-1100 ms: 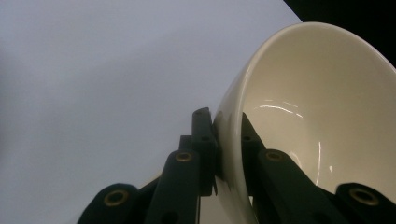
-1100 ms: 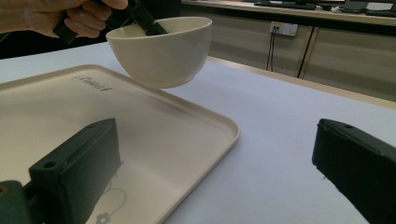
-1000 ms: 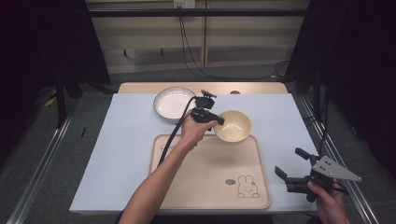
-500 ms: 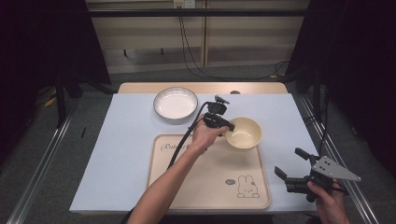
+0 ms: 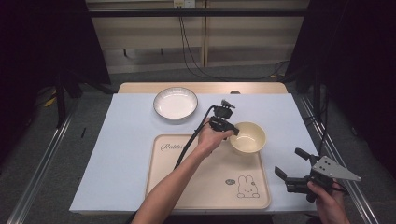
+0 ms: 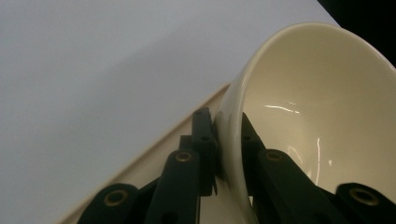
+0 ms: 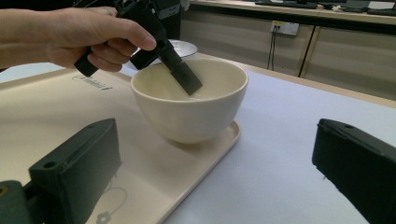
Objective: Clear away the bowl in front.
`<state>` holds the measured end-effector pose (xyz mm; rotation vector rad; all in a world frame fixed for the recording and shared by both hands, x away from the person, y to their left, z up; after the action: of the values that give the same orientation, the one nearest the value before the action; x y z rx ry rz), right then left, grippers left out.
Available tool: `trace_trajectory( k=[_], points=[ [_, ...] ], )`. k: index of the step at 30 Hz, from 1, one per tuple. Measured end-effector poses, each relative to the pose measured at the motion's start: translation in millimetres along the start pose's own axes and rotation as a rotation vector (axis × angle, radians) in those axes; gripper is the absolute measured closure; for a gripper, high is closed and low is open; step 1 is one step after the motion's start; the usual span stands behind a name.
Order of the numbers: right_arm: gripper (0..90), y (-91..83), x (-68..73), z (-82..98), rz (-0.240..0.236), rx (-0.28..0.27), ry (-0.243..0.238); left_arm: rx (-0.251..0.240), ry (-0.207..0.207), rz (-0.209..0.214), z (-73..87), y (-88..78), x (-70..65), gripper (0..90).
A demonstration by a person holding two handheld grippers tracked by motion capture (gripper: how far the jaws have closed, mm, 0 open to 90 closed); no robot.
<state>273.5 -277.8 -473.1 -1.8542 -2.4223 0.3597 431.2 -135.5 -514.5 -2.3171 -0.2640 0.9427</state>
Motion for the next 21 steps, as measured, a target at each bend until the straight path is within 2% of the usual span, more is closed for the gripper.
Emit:
trace_trajectory(
  k=[2,5,10,11,13,16,17,19,21],
  points=[
    [0.7,0.0,0.0,0.2,0.0,0.001,0.001,0.019,0.004,-0.002,1.9,1.6,2.0,83.3],
    [0.7,-0.2,-0.2,-0.1,0.0,0.0,0.001,0.001,-0.005,-0.018,1.7,6.7,5.4,83.3],
    [0.7,-0.2,-0.3,-0.2,-0.001,-0.002,0.0,0.006,-0.019,-0.038,2.9,8.5,13.1,83.2],
    [0.7,-0.3,-0.6,-0.5,-0.002,-0.004,-0.003,-0.003,-0.03,-0.03,2.5,9.0,14.1,83.3],
    [0.7,-0.3,0.0,-0.8,-0.006,-0.006,-0.001,0.014,-0.011,-0.029,3.4,8.1,14.5,83.3],
    [0.7,-0.2,-0.1,-0.2,-0.002,-0.002,-0.002,-0.004,0.001,-0.046,1.8,9.7,13.3,83.3],
    [0.7,-0.2,0.1,-0.4,-0.001,-0.002,0.0,0.008,0.005,-0.048,2.6,8.7,14.4,83.0],
    [0.7,-0.5,0.3,-0.5,-0.003,-0.002,0.002,-0.02,0.011,-0.039,0.1,10.7,12.9,82.4],
    [0.7,-0.4,-0.5,-0.8,0.002,-0.006,-0.001,-0.014,0.026,-0.048,0.2,10.7,13.1,81.8]
  ],
)
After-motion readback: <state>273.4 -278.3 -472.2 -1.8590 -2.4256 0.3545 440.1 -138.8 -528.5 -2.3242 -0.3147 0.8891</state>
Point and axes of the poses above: each handheld gripper's, and its own axes: y roughly forward along the jaws, z roughly out of its underside, x roughly to its left, the point moved 10 cm from there along y, roughly forward along the jaws, and after that the axes turned 15 degrees about z, right-handed, at the moved point
